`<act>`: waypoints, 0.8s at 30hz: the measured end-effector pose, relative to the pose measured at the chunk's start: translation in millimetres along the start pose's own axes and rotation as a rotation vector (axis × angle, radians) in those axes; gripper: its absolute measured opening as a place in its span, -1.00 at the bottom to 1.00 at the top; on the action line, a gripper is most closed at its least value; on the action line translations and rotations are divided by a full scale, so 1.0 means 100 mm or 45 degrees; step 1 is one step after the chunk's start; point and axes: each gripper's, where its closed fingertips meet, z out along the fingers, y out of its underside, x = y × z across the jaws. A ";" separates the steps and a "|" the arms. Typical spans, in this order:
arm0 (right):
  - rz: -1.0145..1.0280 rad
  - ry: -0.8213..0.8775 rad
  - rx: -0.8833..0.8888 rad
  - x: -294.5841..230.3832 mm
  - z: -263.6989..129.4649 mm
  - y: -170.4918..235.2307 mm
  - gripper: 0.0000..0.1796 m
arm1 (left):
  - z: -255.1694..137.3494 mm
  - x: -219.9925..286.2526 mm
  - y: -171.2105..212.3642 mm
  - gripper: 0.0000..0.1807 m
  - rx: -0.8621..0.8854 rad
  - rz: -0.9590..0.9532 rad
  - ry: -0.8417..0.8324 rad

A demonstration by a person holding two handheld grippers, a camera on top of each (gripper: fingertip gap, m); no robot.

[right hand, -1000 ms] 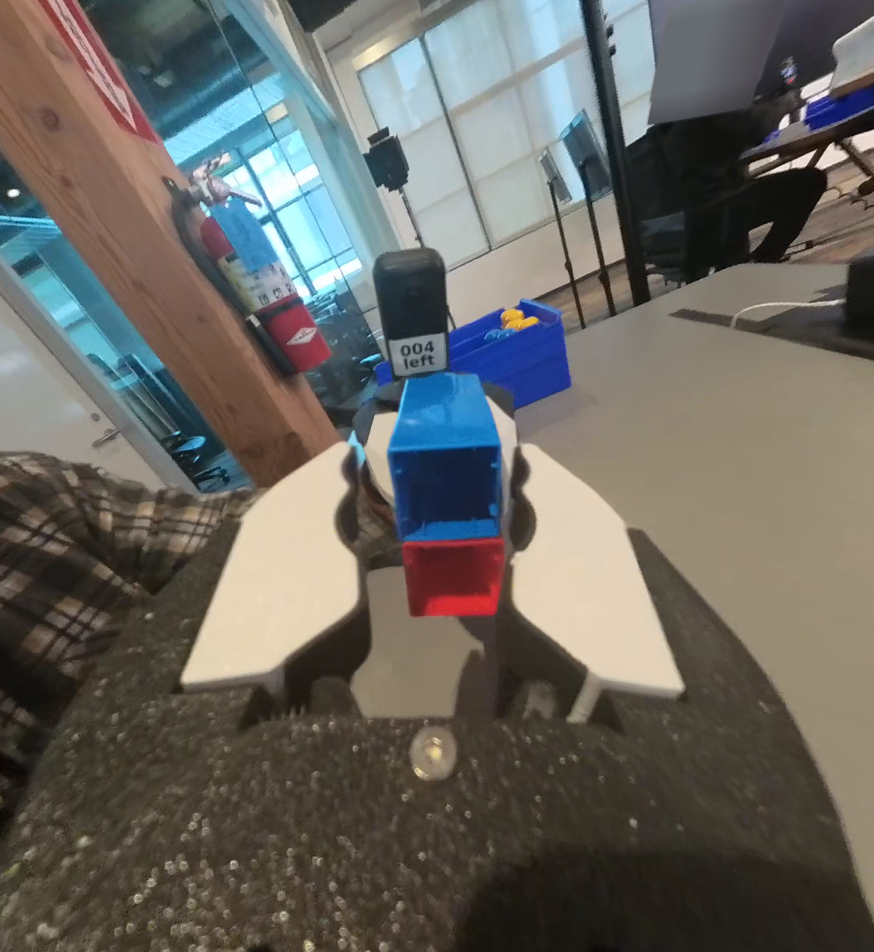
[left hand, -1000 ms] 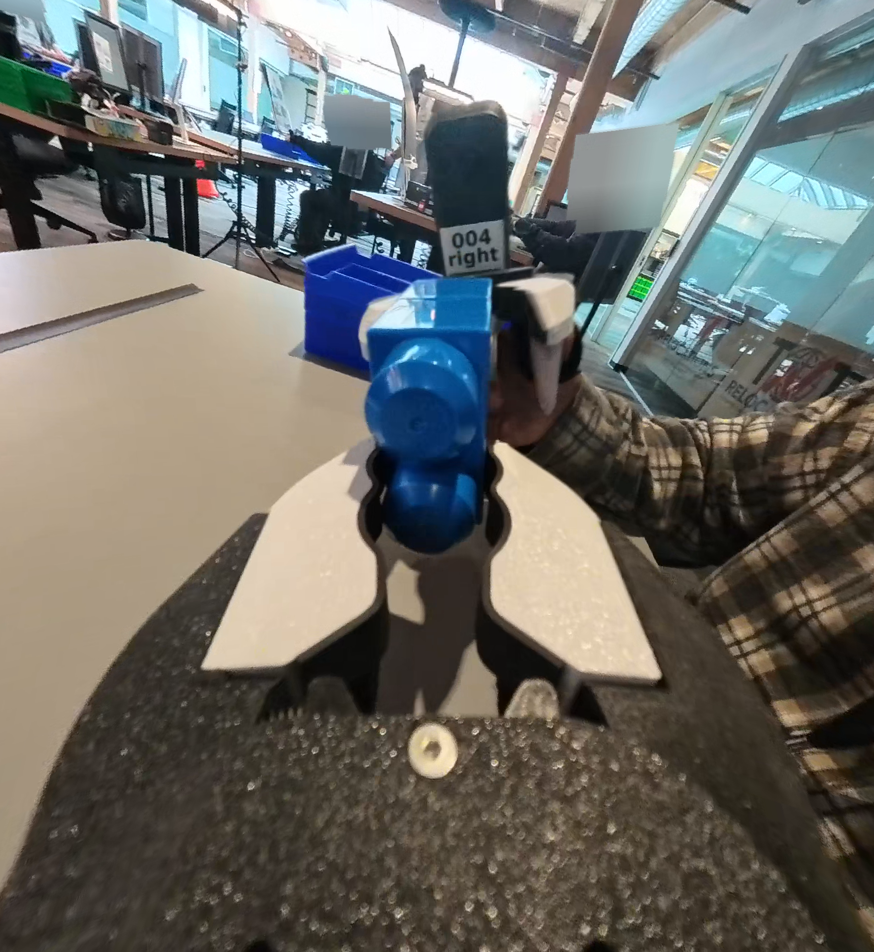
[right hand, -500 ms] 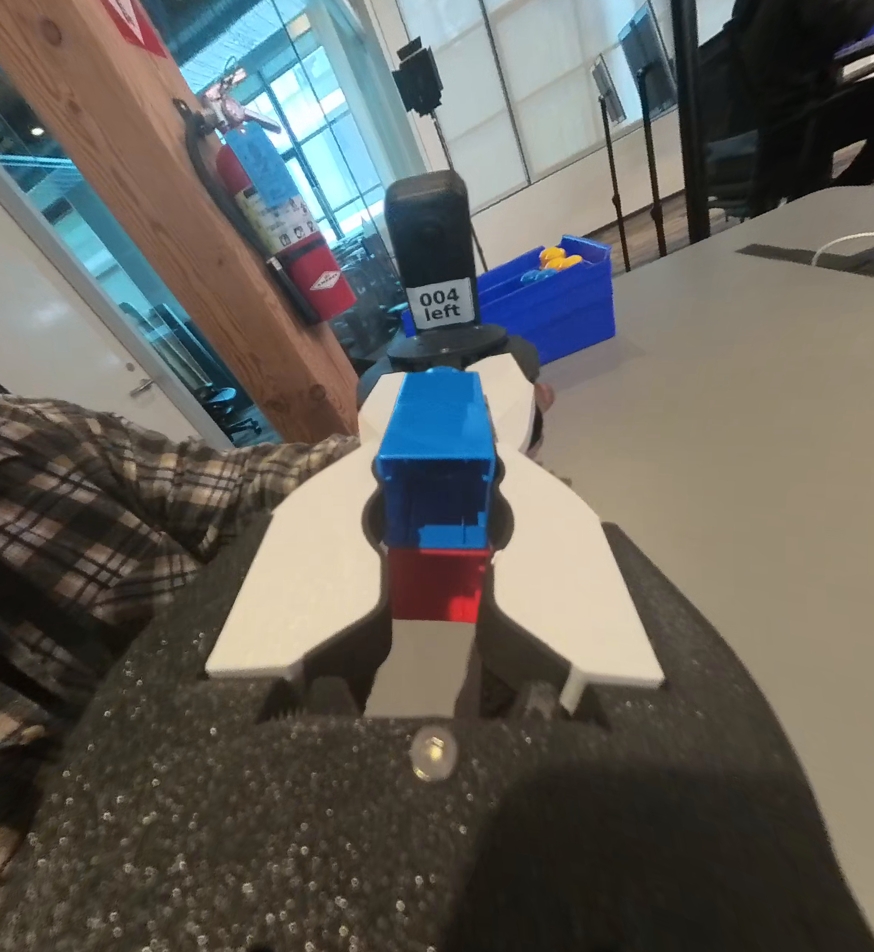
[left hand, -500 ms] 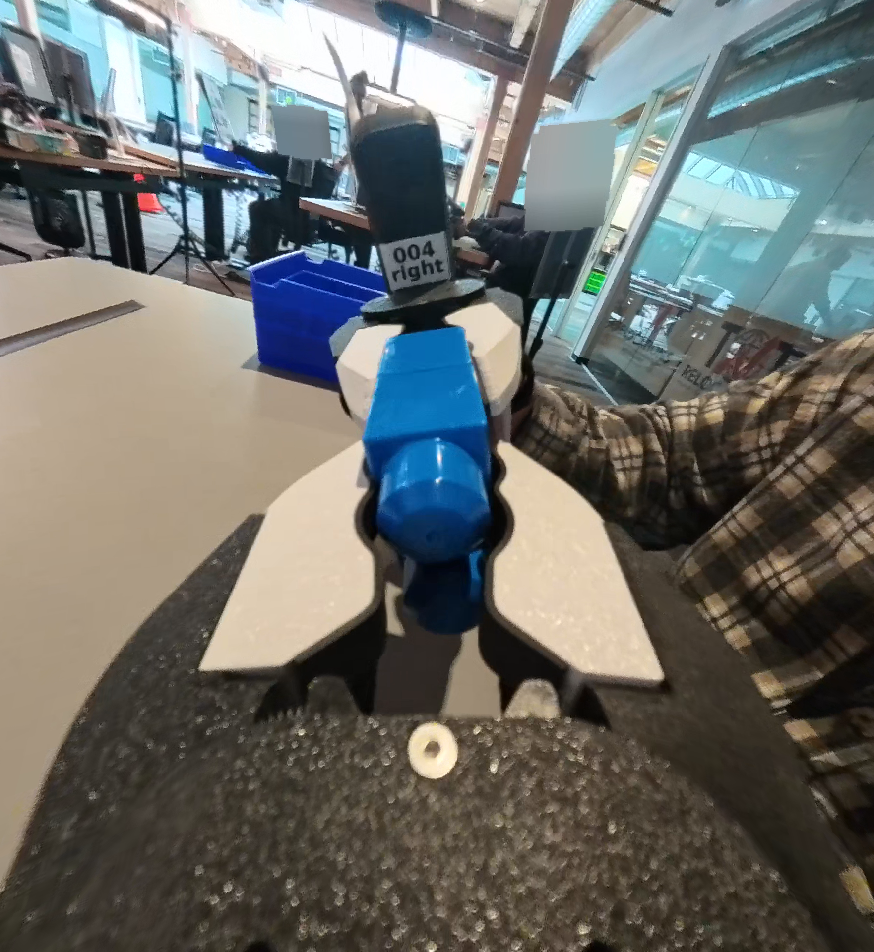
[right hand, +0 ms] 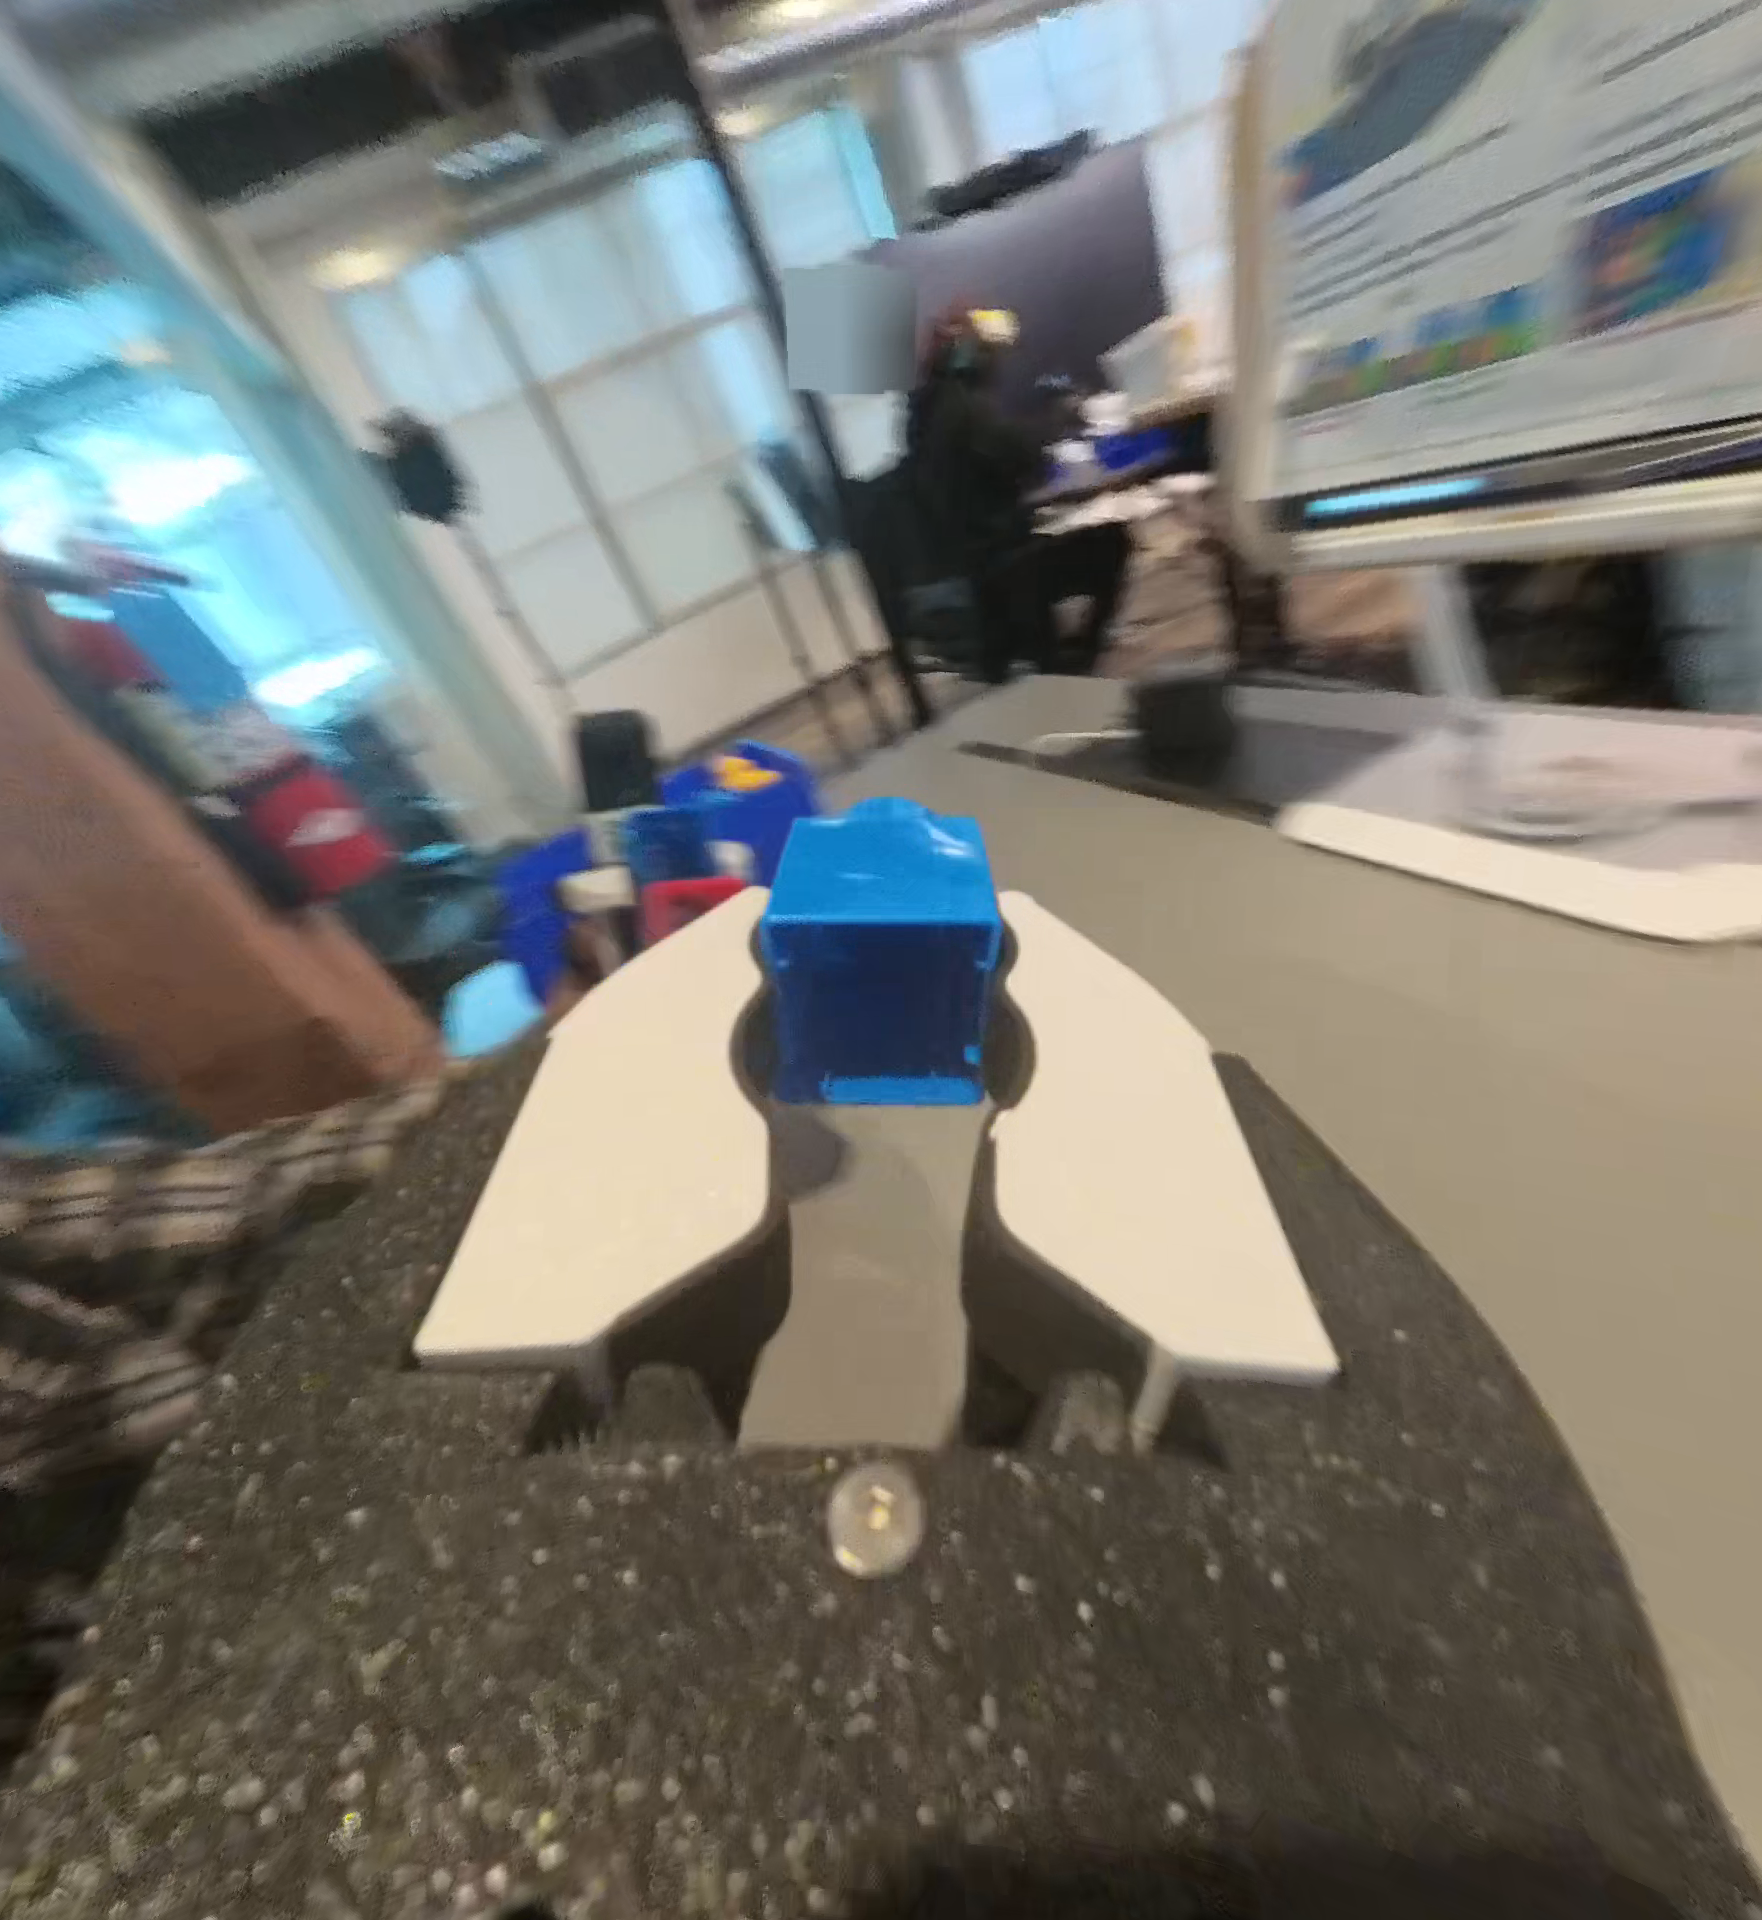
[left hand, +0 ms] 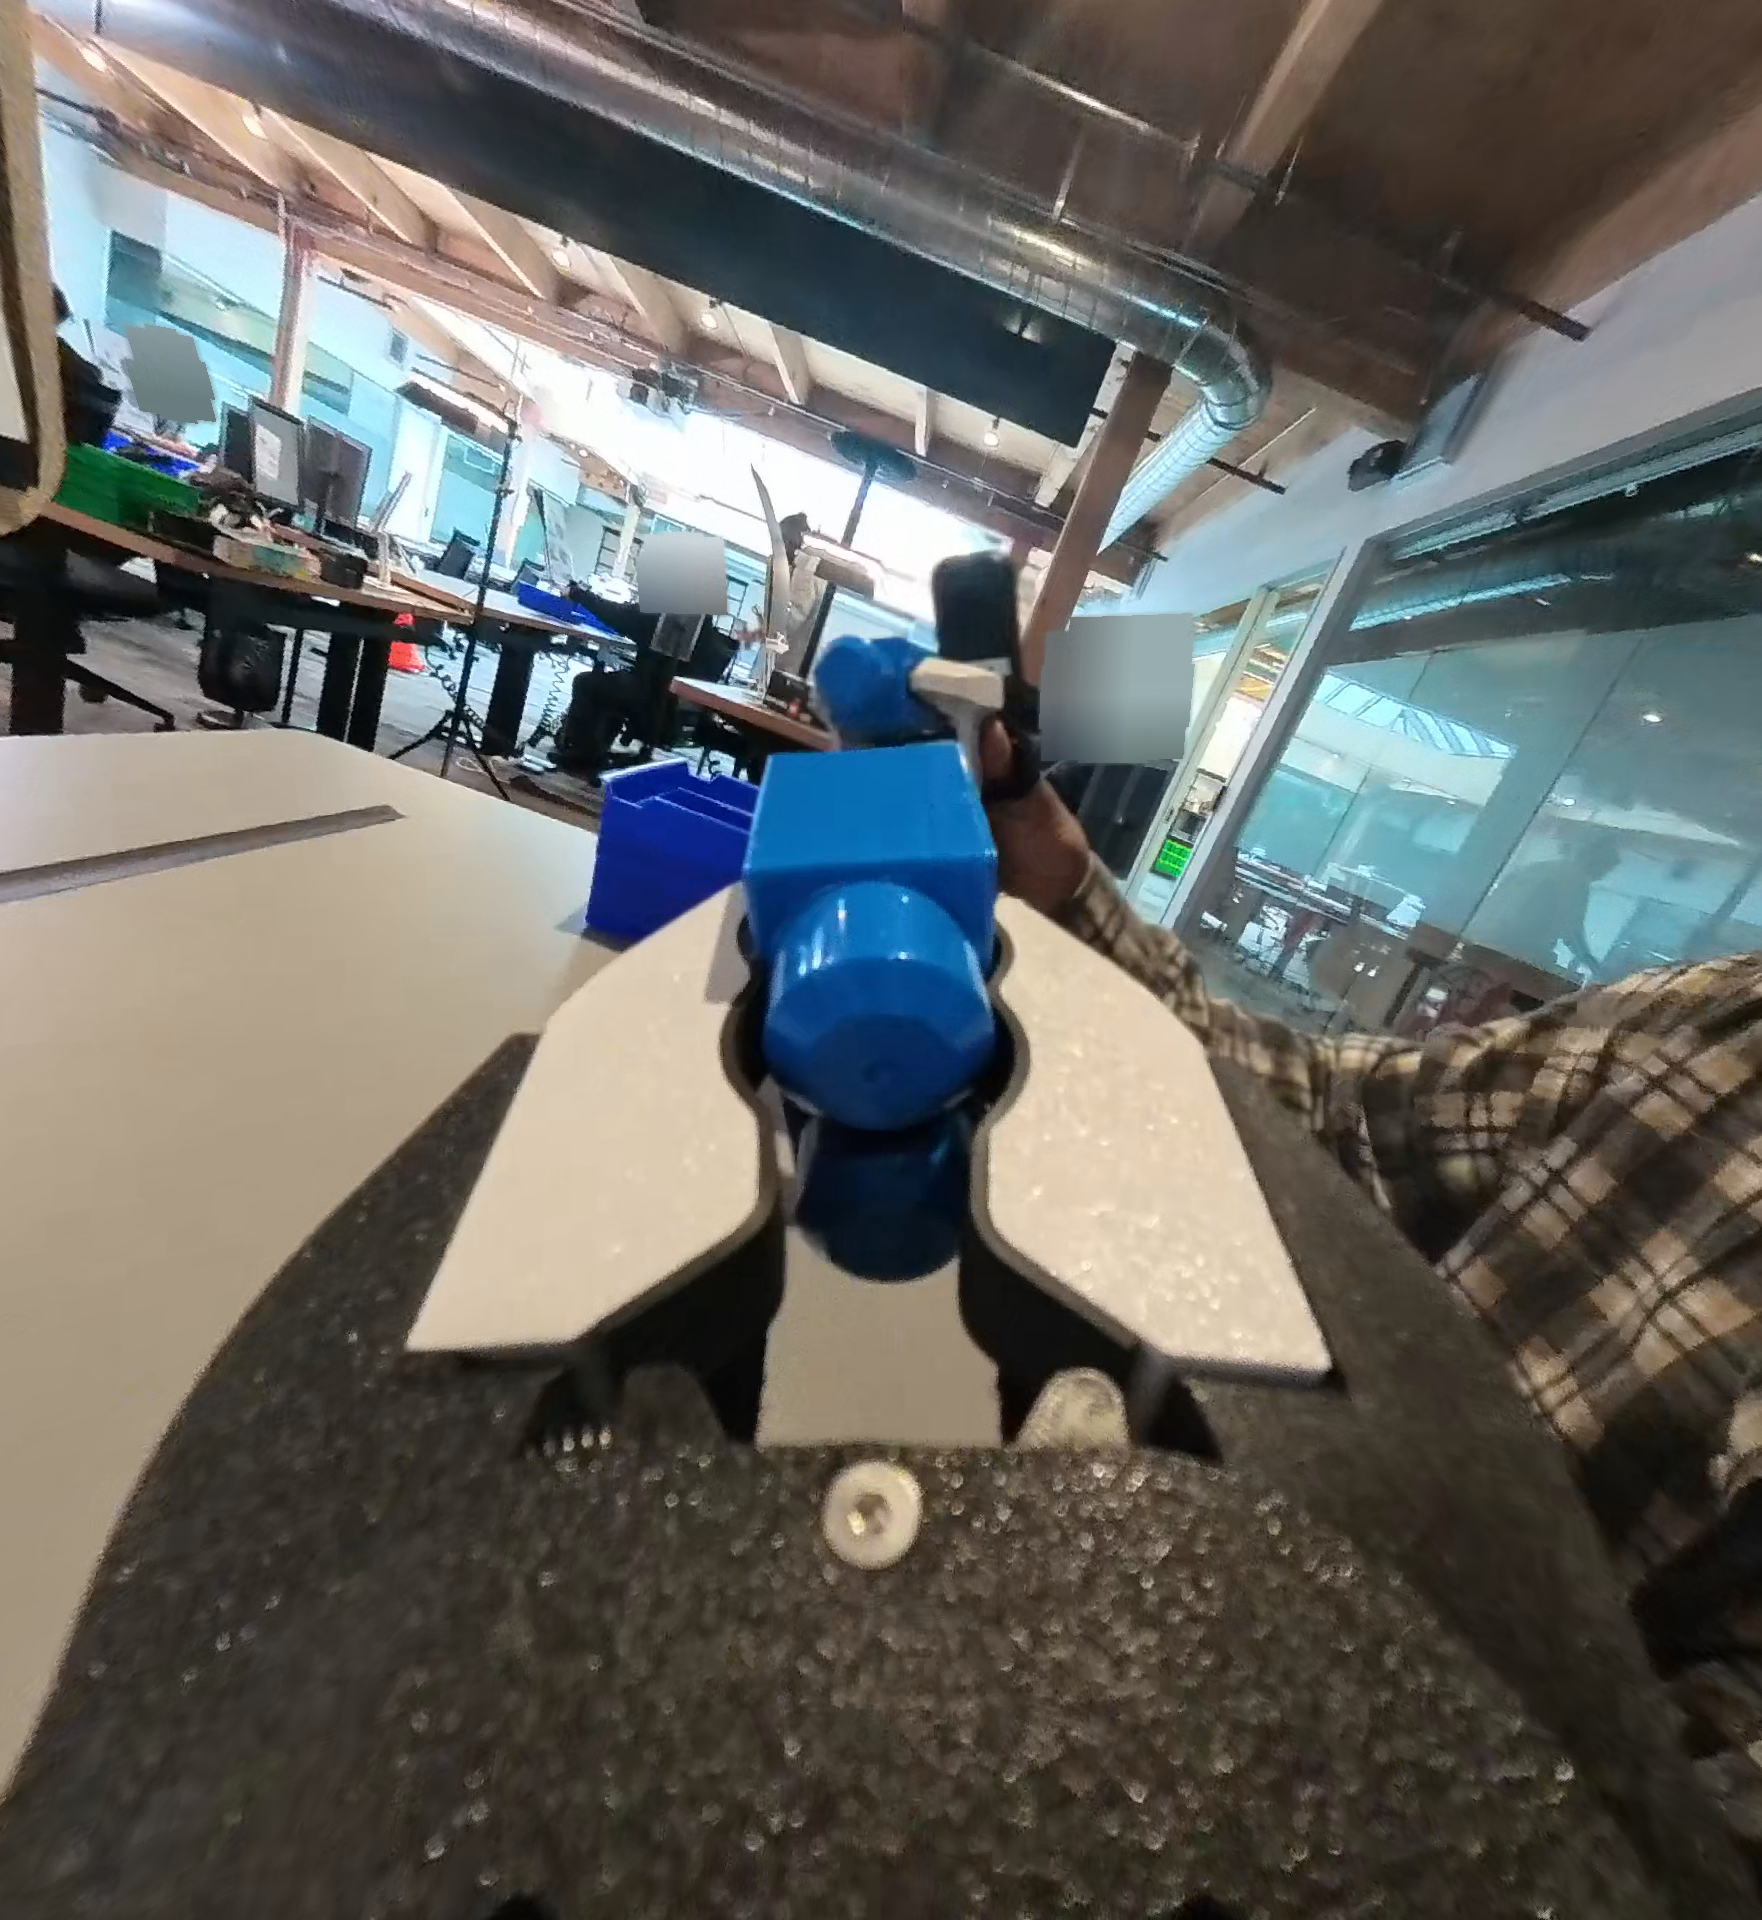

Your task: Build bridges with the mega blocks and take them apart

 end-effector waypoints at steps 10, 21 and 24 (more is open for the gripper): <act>-0.026 1.153 -0.346 1.15 -2.45 0.00 -0.60 | 0.31 0.16 0.39 -0.59 -0.243 0.130 0.009; -0.236 0.978 -0.222 1.04 -1.84 -0.15 -0.19 | 0.19 -0.05 0.32 -0.58 -0.156 0.043 -0.067; -0.277 0.515 -0.171 0.42 -0.88 0.01 -0.23 | 0.20 -0.04 0.32 -0.59 -0.148 0.040 -0.052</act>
